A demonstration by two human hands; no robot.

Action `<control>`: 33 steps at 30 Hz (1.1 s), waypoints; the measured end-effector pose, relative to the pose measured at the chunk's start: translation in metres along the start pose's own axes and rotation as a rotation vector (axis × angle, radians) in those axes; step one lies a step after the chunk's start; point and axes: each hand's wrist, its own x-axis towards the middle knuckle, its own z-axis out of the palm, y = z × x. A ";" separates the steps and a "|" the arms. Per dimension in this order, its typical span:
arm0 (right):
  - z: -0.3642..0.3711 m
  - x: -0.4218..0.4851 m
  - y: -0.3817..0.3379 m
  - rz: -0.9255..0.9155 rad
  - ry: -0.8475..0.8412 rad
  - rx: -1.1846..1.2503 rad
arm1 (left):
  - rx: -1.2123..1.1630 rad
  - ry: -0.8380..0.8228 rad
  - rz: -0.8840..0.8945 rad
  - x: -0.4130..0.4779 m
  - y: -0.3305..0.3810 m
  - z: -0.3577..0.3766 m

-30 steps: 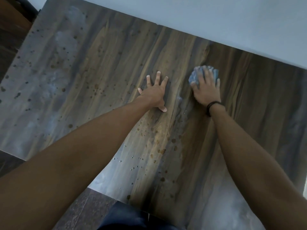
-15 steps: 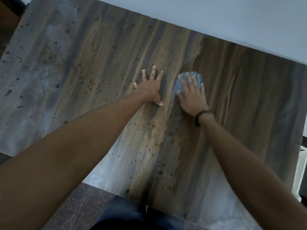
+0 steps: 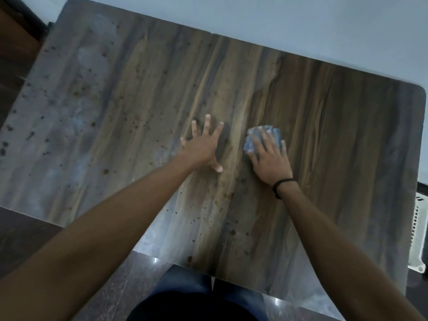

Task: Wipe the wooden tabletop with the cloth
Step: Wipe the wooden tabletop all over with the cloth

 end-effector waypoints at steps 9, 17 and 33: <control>0.017 -0.032 -0.029 -0.037 0.003 -0.017 | 0.006 -0.033 -0.020 -0.006 -0.005 0.026; 0.028 -0.038 -0.054 -0.084 0.003 -0.046 | 0.027 -0.008 -0.002 -0.020 -0.013 0.037; 0.024 -0.054 -0.046 0.258 0.070 0.039 | -0.011 -0.035 0.024 -0.036 -0.035 0.053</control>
